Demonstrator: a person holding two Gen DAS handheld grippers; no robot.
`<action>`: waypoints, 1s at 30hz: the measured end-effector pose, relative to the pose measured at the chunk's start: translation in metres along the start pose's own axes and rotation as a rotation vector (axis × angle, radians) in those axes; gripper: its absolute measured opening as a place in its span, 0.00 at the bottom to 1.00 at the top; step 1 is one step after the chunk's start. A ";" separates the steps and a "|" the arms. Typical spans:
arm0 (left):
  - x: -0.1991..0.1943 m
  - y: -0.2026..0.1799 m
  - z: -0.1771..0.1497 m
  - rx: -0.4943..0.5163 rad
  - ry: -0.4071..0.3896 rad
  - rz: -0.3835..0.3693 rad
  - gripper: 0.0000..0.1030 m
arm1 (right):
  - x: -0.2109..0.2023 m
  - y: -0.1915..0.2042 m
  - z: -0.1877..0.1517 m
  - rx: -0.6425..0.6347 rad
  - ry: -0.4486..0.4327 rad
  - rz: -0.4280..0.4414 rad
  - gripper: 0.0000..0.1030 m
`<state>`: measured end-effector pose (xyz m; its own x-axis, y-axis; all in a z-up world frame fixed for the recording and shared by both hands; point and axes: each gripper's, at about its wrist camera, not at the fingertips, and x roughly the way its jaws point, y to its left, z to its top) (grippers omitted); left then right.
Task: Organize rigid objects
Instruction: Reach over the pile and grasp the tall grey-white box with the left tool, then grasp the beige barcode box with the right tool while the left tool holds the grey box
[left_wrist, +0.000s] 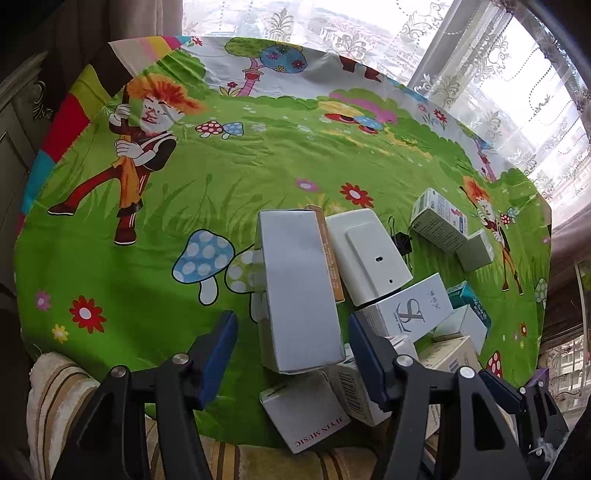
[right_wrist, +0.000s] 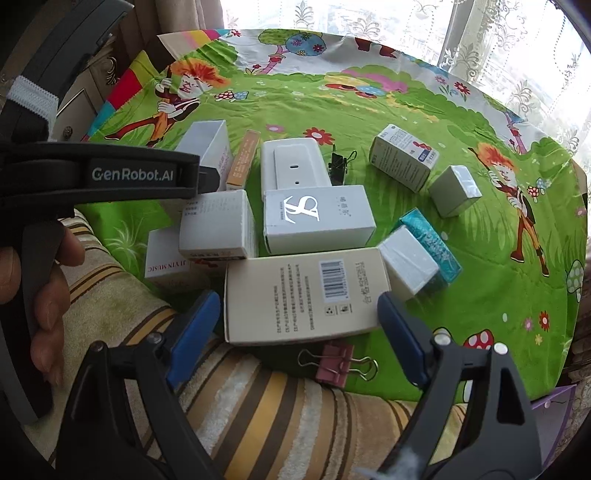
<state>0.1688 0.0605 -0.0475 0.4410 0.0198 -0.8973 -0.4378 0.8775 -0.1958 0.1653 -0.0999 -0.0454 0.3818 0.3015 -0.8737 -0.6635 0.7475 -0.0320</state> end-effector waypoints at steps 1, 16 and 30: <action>0.001 0.000 0.000 0.002 0.004 0.003 0.51 | 0.001 0.003 0.000 -0.013 0.003 0.000 0.88; -0.008 0.001 -0.004 0.013 -0.043 0.001 0.34 | 0.010 -0.002 0.002 0.006 0.042 -0.028 0.97; -0.022 -0.006 -0.008 0.045 -0.113 -0.014 0.34 | 0.011 -0.014 0.003 0.072 0.036 -0.006 0.97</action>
<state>0.1551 0.0509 -0.0300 0.5331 0.0589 -0.8440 -0.3967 0.8985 -0.1878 0.1808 -0.1046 -0.0531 0.3618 0.2763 -0.8903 -0.6130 0.7901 -0.0039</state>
